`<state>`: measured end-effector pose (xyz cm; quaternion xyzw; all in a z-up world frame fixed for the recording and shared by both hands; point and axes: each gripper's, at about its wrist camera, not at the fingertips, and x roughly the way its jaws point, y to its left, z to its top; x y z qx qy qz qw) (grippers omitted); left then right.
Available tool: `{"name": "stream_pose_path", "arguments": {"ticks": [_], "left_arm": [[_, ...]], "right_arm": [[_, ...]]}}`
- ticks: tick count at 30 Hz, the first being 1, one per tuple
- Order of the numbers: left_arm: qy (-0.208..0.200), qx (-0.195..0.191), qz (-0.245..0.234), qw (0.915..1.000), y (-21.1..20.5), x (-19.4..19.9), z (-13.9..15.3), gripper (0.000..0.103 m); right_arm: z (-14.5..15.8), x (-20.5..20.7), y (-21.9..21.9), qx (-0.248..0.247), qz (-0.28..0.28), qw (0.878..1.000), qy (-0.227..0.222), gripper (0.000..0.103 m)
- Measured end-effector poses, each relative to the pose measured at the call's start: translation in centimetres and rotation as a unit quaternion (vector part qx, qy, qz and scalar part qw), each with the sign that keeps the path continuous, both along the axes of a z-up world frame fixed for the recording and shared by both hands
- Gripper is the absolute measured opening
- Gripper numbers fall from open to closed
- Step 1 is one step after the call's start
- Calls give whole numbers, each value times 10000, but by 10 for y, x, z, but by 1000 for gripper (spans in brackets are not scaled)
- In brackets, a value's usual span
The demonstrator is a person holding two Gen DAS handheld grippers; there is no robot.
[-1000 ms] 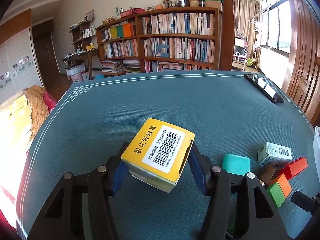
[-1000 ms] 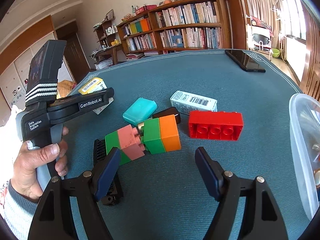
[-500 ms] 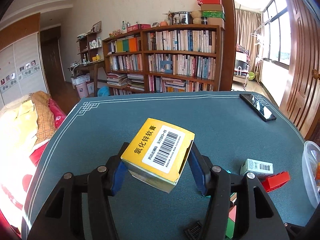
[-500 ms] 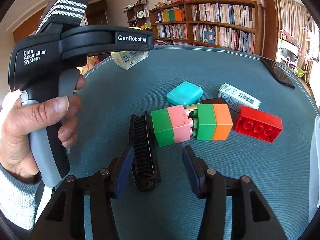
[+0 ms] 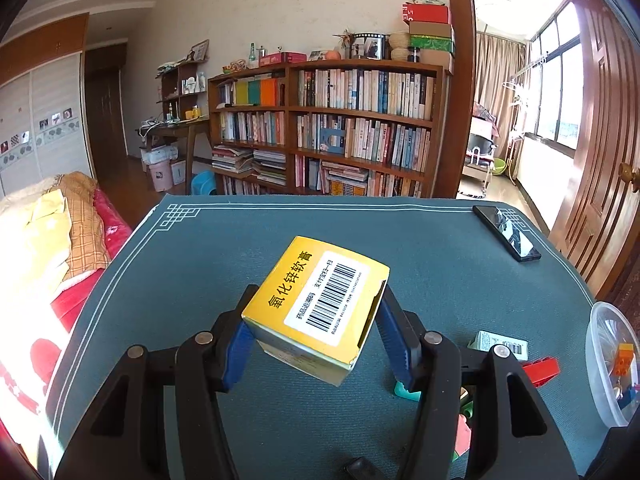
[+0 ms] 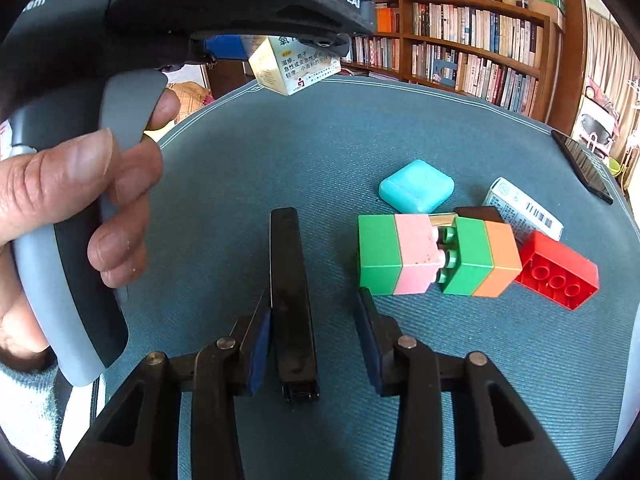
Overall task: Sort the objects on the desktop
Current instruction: 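Grasp the yellow medicine box with the left tool while the right tool grasps the black brush, then carry the yellow box and black brush over the clear bowl with both tools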
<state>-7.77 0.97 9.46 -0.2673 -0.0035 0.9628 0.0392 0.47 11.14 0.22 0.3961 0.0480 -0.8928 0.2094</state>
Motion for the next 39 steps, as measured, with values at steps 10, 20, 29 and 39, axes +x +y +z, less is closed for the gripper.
{"name": "stream_pose_path", "arguments": {"ticks": [10, 20, 29, 39], "left_arm": [[64, 155, -42, 9999, -3, 7, 6, 60], [215, 226, -190, 9993, 5, 17, 17, 60], [310, 91, -460, 9984, 27, 28, 20, 60], [384, -4, -666, 9970, 43, 40, 22, 60]], "right_arm": [[0, -5, -5, 148, -137, 9998, 87, 18], [12, 10, 8, -205, -369, 9987, 297, 18], [26, 22, 25, -321, -744, 9953, 540, 18], [36, 36, 48, -399, -1150, 9904, 649, 18]]}}
